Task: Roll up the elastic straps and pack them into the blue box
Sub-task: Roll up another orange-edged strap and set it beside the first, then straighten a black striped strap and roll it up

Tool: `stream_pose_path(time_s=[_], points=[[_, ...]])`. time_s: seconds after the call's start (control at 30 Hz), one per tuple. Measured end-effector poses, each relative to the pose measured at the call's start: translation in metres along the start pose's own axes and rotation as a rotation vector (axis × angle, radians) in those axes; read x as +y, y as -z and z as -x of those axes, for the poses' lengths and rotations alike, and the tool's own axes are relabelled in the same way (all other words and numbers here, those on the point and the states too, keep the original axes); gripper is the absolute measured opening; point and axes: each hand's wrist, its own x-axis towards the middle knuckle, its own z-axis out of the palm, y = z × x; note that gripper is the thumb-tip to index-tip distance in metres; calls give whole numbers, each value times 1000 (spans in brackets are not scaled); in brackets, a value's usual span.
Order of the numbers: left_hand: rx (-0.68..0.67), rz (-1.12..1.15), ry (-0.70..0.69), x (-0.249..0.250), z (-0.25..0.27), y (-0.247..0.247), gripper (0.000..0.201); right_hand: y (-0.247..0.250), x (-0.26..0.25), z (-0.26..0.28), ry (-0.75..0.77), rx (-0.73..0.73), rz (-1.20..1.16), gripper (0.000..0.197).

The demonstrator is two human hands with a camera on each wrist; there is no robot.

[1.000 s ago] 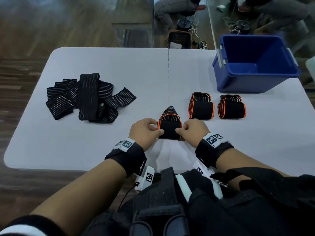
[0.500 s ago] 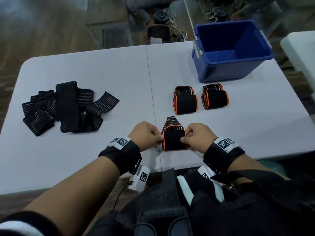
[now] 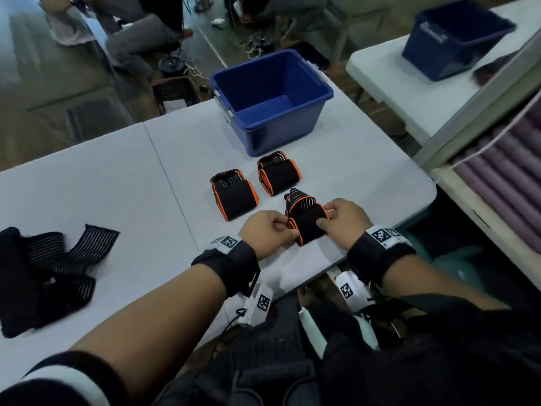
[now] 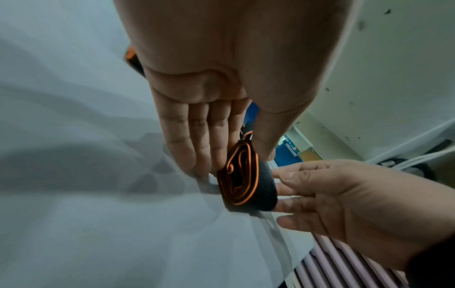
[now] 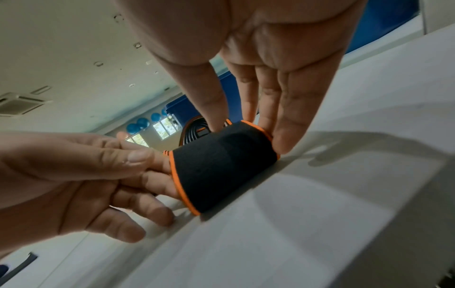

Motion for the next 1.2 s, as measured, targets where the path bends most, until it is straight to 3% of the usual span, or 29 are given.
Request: stream_pose_path(time_s=[0.2,0.4,0.5,0.63,0.83,1.07,1.13,1.2], points=[[-39,43,-69,12,-7,-2,22,16,4,-5,-32,-5,-78,49],[46,100,18,-11,-1,11,25,34,-23,-5,5,123,-103,24],[125,105,48,-29,11,24,21,19,-57,3,108,22,-66,6],[252,159,121,-58,38,51,19,-27,-100,13,275,-125,46,16],[483,170,266,-114,105,103,27,-96,-158,37,501,-330,173,14],[823,-82,468,-175,186,151,22,-140,-215,58,666,-472,283,17],[829,-148,535,-190,200,154,30,-149,-229,63,694,-494,319,21],[745,-172,603,-203,208,149,42,-157,-241,64,722,-501,353,25]])
